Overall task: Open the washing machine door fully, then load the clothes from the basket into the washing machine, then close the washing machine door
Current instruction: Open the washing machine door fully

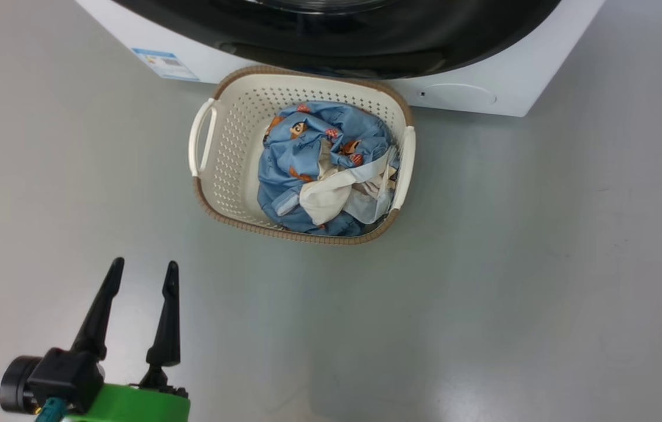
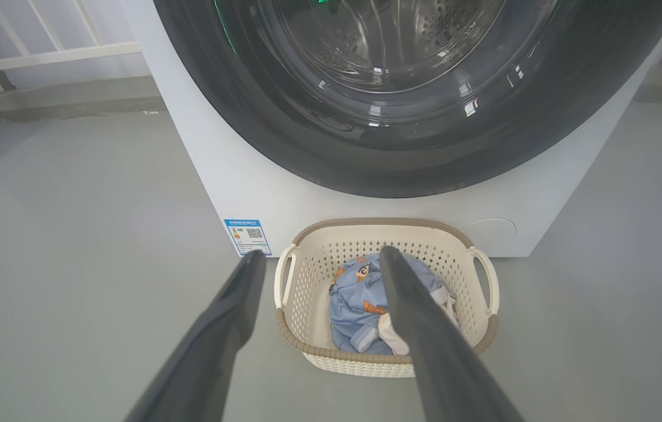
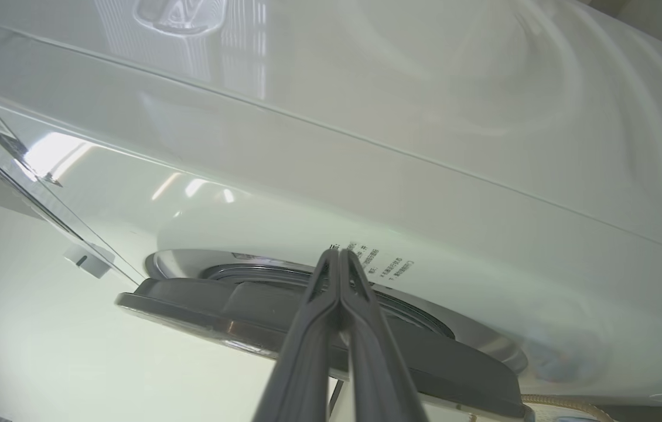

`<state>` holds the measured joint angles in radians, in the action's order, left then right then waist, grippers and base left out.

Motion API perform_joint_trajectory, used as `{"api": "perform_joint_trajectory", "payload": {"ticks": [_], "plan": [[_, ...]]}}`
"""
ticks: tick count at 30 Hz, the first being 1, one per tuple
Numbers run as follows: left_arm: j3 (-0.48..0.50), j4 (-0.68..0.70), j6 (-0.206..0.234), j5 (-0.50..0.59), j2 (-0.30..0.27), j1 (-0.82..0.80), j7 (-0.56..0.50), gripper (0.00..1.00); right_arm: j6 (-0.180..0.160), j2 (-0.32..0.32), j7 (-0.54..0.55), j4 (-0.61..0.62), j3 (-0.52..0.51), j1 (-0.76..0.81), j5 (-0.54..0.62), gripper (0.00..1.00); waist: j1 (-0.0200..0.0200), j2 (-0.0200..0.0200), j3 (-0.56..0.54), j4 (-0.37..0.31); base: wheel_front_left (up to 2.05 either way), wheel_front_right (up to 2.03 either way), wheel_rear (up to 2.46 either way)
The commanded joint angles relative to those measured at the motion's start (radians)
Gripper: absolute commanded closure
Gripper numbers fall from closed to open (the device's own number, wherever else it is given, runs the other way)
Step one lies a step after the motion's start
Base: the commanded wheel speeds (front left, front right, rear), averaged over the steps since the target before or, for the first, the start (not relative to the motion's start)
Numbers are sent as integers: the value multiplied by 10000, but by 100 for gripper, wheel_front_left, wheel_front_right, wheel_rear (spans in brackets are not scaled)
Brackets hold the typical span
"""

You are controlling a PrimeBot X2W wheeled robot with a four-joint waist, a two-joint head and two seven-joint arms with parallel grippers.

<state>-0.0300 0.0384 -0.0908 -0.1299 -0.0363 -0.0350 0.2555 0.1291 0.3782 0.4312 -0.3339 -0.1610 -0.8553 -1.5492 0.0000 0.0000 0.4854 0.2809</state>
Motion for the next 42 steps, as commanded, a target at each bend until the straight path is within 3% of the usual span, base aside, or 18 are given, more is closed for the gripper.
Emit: {"api": "perform_joint_trajectory", "payload": {"ticks": [1, 22, 42], "plan": [[288, 278, 112, -76, -141, -213, 63, 0, 16, 53, 99, 287, 250, -231, 113, 100, 0, 0, 153, 189, 0, 0, 0], [-74, 455, 609, -756, -139, 69, 63, 0, 16, 401, 398, 424, 1259, -1068, 145, 100, 0, 0, 387, 1171, 0, 0, 0], [-280, 838, 860, -1101, -139, 398, 63, 0, 16, 699, 354, 375, 1826, -1583, 178, 100, 0, 0, 981, 1441, 0, 0, 0]]}}
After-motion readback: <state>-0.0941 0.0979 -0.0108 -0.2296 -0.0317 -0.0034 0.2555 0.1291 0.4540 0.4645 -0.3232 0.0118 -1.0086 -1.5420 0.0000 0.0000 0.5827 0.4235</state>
